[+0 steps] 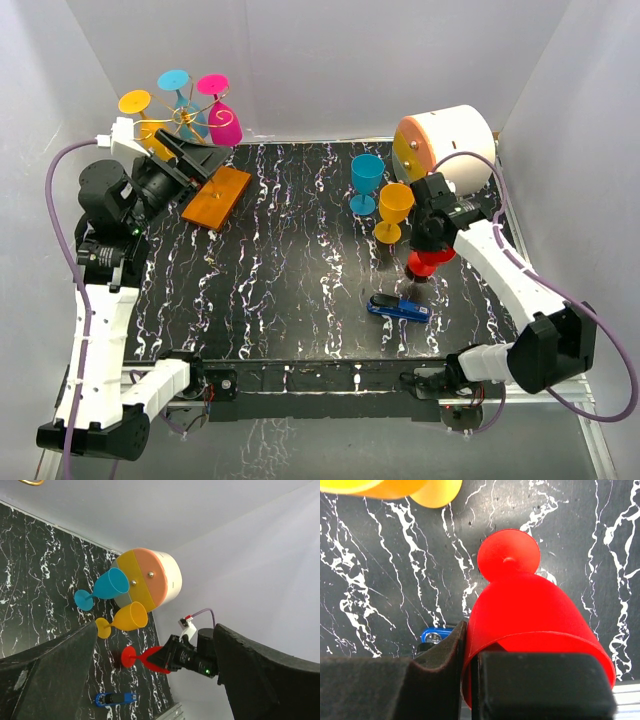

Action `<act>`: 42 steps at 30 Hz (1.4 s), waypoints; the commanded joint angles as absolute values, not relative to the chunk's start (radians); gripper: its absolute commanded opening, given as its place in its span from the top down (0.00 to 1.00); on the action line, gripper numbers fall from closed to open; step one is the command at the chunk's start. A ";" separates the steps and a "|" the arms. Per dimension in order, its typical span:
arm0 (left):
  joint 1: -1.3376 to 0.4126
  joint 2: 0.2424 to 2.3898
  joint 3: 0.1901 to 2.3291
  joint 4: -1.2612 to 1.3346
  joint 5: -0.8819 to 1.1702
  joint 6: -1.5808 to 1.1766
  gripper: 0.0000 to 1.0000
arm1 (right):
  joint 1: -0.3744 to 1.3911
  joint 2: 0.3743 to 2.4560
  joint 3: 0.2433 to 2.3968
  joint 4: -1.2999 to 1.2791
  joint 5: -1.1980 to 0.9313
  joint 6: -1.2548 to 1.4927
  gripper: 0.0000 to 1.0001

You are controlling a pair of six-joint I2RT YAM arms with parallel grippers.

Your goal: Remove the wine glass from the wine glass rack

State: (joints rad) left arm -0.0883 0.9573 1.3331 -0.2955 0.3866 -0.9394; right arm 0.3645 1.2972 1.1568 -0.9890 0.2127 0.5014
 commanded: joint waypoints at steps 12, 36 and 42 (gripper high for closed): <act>-0.091 0.964 1.365 -0.313 0.435 -0.871 0.01 | 0.298 1.431 1.305 -0.893 0.143 0.369 0.93; -0.090 0.973 1.370 -0.334 0.440 -0.828 0.01 | 0.274 1.452 1.370 -0.866 0.102 0.333 0.65; -0.090 0.991 1.388 -0.370 0.429 -0.784 0.01 | 0.275 1.395 1.413 -0.860 0.097 0.320 0.48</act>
